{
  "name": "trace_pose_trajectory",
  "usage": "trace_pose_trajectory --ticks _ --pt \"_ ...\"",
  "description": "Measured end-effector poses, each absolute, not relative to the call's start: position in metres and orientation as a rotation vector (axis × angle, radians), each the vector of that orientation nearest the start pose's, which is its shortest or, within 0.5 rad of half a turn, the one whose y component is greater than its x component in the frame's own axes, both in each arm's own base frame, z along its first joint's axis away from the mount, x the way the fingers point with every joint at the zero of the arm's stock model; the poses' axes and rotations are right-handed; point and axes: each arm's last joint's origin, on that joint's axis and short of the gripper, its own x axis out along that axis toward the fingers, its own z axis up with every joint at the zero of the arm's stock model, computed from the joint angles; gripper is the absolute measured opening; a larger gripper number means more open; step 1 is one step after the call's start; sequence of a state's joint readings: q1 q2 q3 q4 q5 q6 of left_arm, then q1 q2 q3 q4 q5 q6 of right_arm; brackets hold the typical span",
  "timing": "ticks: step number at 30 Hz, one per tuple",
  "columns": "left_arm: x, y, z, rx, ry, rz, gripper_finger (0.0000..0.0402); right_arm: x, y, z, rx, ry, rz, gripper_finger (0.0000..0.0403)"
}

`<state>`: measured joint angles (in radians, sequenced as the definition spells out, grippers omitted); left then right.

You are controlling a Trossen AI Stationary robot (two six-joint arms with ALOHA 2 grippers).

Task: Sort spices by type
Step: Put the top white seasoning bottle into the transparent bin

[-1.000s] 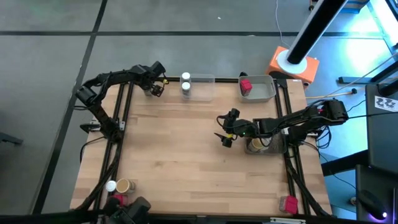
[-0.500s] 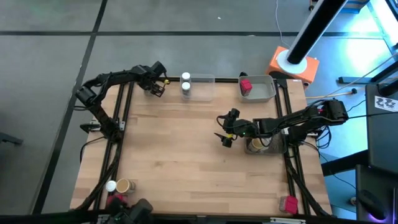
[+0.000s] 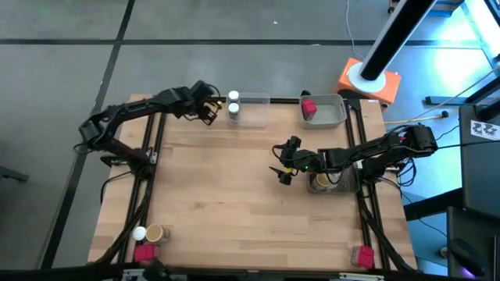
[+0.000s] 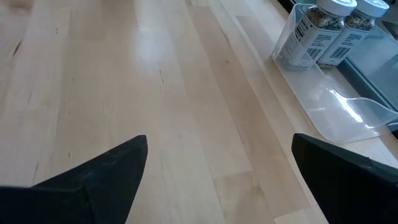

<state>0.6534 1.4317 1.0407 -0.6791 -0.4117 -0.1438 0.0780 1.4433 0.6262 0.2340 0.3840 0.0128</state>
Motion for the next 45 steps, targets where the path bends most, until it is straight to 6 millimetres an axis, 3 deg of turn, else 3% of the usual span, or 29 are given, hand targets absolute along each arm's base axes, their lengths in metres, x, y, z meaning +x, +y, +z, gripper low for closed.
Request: trace_pose_trajectory --ticks 8,23,32,36,40,45 --pt "0.243 0.157 0.274 -0.181 0.809 0.846 0.0197 0.277 0.011 0.176 -0.122 0.568 -0.300 0.0398" --pt "0.287 0.135 0.287 -0.063 0.544 0.653 0.0196 0.277 0.011 0.176 -0.121 0.568 -0.298 0.0398" --pt "0.319 0.149 0.313 -0.036 0.556 0.645 0.0195 0.277 0.011 0.176 -0.120 0.566 -0.298 0.0398" --pt "0.337 0.165 0.320 -0.048 0.620 0.658 0.0194 0.277 0.011 0.176 -0.121 0.568 -0.298 0.0398" --pt "0.352 0.187 0.316 -0.053 0.688 0.683 0.0194 0.277 0.011 0.175 -0.120 0.574 -0.289 0.0398" --pt "0.365 0.210 0.293 -0.070 0.778 0.700 0.0194 0.276 0.011 0.175 -0.120 0.576 -0.289 0.0398"
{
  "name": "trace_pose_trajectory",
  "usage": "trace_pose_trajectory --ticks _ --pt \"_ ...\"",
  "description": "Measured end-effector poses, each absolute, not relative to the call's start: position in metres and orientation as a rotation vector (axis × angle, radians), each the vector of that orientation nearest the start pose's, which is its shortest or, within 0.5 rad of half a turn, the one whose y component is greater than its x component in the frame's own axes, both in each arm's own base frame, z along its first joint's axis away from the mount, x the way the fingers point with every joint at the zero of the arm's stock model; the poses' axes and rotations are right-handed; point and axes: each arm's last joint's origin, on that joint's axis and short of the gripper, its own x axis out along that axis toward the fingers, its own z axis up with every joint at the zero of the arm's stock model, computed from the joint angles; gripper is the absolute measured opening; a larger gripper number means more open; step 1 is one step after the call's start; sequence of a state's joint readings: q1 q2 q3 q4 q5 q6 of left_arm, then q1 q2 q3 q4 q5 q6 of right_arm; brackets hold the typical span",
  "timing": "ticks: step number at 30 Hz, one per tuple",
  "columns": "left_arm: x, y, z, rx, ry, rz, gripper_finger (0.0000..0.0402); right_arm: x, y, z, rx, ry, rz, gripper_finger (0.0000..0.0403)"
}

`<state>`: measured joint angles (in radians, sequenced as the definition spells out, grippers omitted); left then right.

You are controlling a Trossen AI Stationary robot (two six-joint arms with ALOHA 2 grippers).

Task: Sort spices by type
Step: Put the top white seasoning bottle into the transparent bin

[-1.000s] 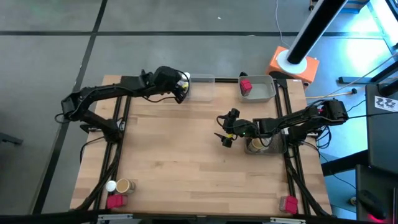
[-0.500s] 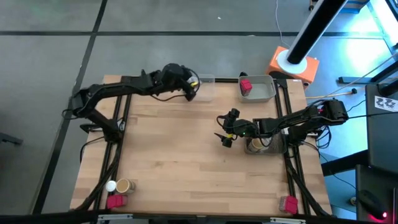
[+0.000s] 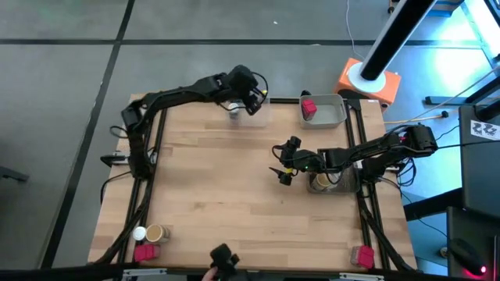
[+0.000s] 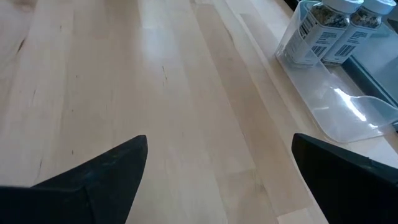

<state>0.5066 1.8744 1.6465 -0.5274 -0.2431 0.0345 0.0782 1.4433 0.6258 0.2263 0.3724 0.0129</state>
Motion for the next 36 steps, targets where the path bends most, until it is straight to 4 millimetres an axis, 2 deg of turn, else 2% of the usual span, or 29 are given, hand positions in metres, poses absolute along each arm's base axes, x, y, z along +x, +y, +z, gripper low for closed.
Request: trace_pose_trajectory --ticks 10,18,25,36 --pt "0.368 0.244 0.238 -0.146 0.913 0.745 0.0194 0.279 0.011 0.167 -0.126 0.604 -0.288 0.0398" --pt "0.376 0.249 0.210 -0.165 0.967 0.724 0.0194 0.282 0.012 0.157 -0.132 0.630 -0.288 0.0398" --pt "0.378 0.251 0.199 -0.170 0.990 0.722 0.0195 0.284 0.012 0.158 -0.124 0.610 -0.278 0.0398" --pt "0.375 0.256 0.199 -0.179 0.986 0.741 0.0223 0.284 0.012 0.158 -0.121 0.608 -0.271 0.0398"
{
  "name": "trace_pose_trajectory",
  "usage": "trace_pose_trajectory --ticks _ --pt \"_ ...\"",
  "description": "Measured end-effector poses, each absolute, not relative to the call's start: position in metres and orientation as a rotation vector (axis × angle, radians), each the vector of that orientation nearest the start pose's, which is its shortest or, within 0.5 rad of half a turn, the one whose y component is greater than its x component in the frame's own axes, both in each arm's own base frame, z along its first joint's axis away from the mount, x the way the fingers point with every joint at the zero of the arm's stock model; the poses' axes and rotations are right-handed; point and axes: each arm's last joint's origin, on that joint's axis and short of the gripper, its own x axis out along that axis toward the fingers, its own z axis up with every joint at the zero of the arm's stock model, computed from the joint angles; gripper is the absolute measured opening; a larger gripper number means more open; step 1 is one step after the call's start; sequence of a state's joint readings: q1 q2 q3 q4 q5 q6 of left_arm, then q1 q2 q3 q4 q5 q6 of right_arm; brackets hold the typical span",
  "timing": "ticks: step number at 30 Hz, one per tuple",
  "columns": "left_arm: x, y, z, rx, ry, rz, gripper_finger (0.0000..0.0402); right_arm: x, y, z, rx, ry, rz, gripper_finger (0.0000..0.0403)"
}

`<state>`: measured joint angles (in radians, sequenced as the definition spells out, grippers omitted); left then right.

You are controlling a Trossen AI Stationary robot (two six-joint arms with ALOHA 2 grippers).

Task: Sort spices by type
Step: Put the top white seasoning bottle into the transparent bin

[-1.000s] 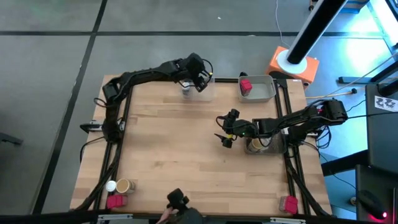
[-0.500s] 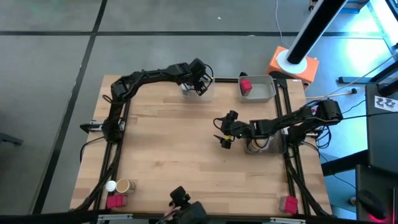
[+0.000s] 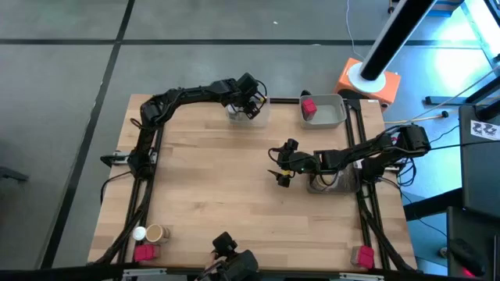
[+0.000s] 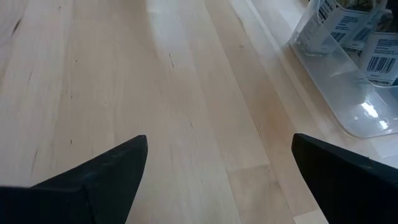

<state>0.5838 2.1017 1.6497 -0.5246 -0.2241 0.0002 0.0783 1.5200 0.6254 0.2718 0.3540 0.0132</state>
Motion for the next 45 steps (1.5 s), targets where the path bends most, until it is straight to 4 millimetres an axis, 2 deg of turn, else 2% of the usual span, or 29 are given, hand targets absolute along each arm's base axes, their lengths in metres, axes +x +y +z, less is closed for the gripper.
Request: trace_pose_trajectory --ticks 13,25,29,34,39,45 --pt "0.376 0.256 0.199 -0.181 0.974 0.766 0.0273 0.284 0.012 0.158 -0.120 0.609 -0.265 0.0398" --pt "0.369 0.251 0.194 -0.174 1.084 0.737 0.0276 0.284 0.012 0.158 -0.119 0.608 -0.264 0.0398" --pt "0.369 0.251 0.194 -0.175 1.091 0.736 0.0253 0.284 0.012 0.159 -0.118 0.600 -0.264 0.0398" --pt "0.371 0.251 0.195 -0.149 1.072 0.725 0.0191 0.284 0.012 0.159 -0.117 0.599 -0.264 0.0398" --pt "0.373 0.250 0.198 -0.141 1.072 0.720 0.0188 0.284 0.012 0.159 -0.117 0.599 -0.264 0.0398" --pt "0.370 0.254 0.216 -0.225 1.084 0.763 0.0188 0.285 0.012 0.159 -0.117 0.596 -0.264 0.0398"
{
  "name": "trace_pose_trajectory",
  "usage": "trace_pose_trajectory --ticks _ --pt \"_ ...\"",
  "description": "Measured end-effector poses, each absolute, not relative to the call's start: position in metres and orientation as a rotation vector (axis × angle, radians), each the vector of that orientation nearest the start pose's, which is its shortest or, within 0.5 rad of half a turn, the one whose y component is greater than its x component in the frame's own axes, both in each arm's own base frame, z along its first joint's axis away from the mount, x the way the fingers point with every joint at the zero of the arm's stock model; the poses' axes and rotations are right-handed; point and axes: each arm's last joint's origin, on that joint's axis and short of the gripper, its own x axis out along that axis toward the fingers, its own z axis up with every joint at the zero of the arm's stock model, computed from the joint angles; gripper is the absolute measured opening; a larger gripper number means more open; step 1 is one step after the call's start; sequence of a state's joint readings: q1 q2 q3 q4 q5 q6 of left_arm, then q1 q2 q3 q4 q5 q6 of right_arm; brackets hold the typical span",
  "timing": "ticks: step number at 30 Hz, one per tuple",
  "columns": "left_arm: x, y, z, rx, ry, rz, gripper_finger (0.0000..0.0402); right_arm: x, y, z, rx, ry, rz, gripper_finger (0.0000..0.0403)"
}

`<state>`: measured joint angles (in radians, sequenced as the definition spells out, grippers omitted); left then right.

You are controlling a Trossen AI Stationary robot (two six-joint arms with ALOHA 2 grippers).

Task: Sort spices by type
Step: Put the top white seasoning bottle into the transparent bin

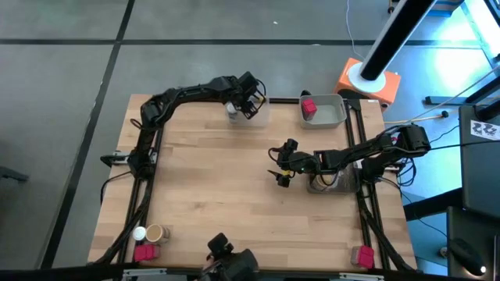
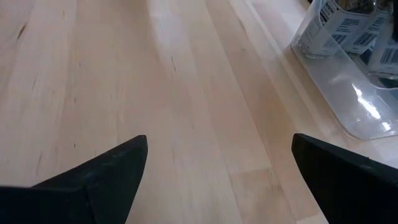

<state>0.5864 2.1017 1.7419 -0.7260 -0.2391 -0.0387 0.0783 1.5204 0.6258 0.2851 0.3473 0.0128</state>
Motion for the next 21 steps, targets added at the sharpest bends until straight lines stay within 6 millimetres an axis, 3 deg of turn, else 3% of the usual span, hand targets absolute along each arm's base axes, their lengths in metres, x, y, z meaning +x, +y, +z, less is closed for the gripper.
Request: trace_pose_trajectory --ticks 7,14,21 --pt "0.359 0.267 0.222 -0.387 1.066 0.745 0.0190 0.285 0.012 0.160 -0.116 0.592 -0.264 0.0398" --pt "0.356 0.277 0.209 -0.422 1.090 0.755 0.0197 0.285 0.012 0.160 -0.116 0.592 -0.264 0.0398" --pt "0.358 0.279 0.209 -0.406 1.067 0.754 0.0212 0.285 0.012 0.160 -0.116 0.593 -0.264 0.0398"
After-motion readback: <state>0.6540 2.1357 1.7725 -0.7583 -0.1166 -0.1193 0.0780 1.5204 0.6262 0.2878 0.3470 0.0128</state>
